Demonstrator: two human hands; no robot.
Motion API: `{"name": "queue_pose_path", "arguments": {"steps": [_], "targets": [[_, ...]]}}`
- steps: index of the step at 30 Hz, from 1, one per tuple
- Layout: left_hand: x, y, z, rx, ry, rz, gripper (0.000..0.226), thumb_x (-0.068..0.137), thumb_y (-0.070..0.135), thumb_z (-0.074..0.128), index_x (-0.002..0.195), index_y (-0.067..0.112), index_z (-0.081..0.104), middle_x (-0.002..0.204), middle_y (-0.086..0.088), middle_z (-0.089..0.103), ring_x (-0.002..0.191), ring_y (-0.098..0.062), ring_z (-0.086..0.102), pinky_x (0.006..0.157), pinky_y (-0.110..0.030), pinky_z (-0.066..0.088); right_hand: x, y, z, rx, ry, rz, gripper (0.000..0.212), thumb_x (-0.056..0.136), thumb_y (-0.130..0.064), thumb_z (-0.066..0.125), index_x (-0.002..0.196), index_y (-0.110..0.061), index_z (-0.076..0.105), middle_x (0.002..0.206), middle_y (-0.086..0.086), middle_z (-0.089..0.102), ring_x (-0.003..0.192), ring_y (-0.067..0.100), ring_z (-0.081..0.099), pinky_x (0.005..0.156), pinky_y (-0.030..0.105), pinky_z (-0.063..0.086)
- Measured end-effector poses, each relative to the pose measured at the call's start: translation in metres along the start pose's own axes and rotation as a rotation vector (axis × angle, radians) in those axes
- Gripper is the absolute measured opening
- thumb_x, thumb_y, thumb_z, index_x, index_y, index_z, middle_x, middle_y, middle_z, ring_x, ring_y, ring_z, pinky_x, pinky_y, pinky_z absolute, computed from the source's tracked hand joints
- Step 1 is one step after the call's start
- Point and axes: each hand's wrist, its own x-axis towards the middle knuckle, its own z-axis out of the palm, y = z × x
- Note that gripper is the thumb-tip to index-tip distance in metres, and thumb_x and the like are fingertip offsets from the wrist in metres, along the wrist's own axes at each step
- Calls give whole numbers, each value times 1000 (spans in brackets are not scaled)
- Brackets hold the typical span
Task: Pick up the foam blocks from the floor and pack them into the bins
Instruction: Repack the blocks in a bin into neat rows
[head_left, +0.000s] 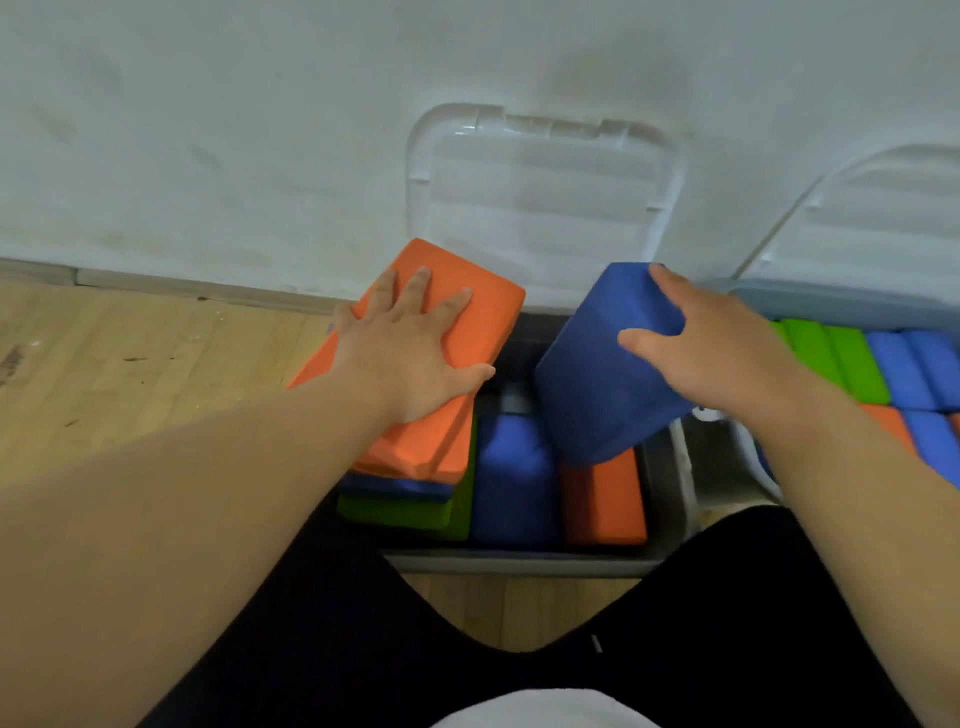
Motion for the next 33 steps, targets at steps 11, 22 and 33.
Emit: {"name": "queue_pose_path", "arguments": {"steps": [11, 22, 33], "targets": [[-5, -6, 4, -19, 22, 9, 99, 72, 98, 27, 156, 55, -2, 171, 6, -7, 157, -27, -6, 117, -66, 18, 17, 0, 15, -112, 99, 189, 82, 92, -62, 50, 162, -36, 14, 138, 24, 44, 124, 48, 46, 102, 53, 43], [-4, -8, 4, -29, 37, -5, 98, 74, 95, 28, 158, 51, 0, 171, 4, -4, 156, -30, -4, 117, -67, 19, 23, -1, -28, 6, -80, 116, 86, 87, -51, 68, 160, -41, 25, 158, 6, 31, 118, 32, 55, 88, 36, 46], [2, -15, 6, -53, 51, 1, 97, 75, 95, 25, 157, 51, 0, 171, 4, -3, 156, -29, -4, 118, -66, 19, 46, -30, -29, -16, -136, 140, 78, 82, -49, 64, 154, -35, 40, 152, 7, 28, 119, 36, 55, 96, 42, 50]]}}
